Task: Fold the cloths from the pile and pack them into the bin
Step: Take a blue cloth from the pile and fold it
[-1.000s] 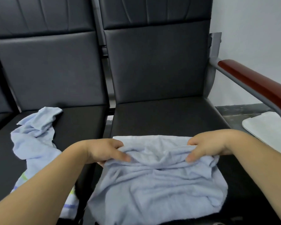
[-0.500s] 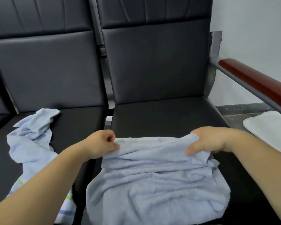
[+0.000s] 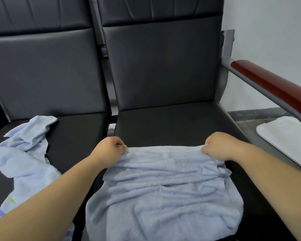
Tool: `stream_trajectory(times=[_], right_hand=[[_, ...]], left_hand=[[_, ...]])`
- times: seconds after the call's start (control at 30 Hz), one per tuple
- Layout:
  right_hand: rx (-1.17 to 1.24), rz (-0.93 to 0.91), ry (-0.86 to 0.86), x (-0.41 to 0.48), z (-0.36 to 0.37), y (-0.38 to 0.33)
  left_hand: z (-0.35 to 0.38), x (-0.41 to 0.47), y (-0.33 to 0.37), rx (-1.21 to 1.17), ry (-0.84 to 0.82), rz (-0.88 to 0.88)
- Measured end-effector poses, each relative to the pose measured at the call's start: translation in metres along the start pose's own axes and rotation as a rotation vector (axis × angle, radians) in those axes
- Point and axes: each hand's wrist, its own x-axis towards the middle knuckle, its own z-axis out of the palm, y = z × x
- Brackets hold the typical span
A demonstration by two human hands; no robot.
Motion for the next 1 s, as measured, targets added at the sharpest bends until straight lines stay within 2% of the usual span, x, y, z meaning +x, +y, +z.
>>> stream_trajectory(times=[0.1, 0.27, 0.4, 0.5, 0.63, 0.8, 0.9, 1.0], right_hand=[[-0.013, -0.003, 0.059, 0.006, 0.000, 0.001], [-0.035, 0.056, 0.004, 0.010, 0.000, -0.002], [-0.012, 0.029, 0.019, 0.015, 0.000, 0.000], [0.024, 0.026, 0.013, 0.013, -0.002, -0.001], [-0.061, 0.041, -0.035, 0.015, -0.003, -0.001], [-0.019, -0.035, 0.016, 0.008, -0.010, 0.003], [0.072, -0.041, 0.098, 0.001, -0.017, 0.005], [0.120, 0.017, 0.209, -0.002, -0.025, 0.002]], left_hand=[[0.003, 0.005, -0.002, 0.035, 0.031, 0.004], [0.006, 0.008, -0.005, 0.087, 0.064, 0.010], [0.009, 0.011, -0.006, 0.135, 0.069, 0.021], [0.005, 0.015, -0.008, 0.152, 0.031, 0.023], [-0.003, 0.017, -0.012, 0.240, -0.094, 0.056], [-0.017, 0.010, -0.015, 0.286, -0.147, 0.095], [-0.027, 0.005, -0.012, 0.305, -0.103, 0.062], [-0.032, 0.005, -0.009, 0.241, 0.060, -0.027]])
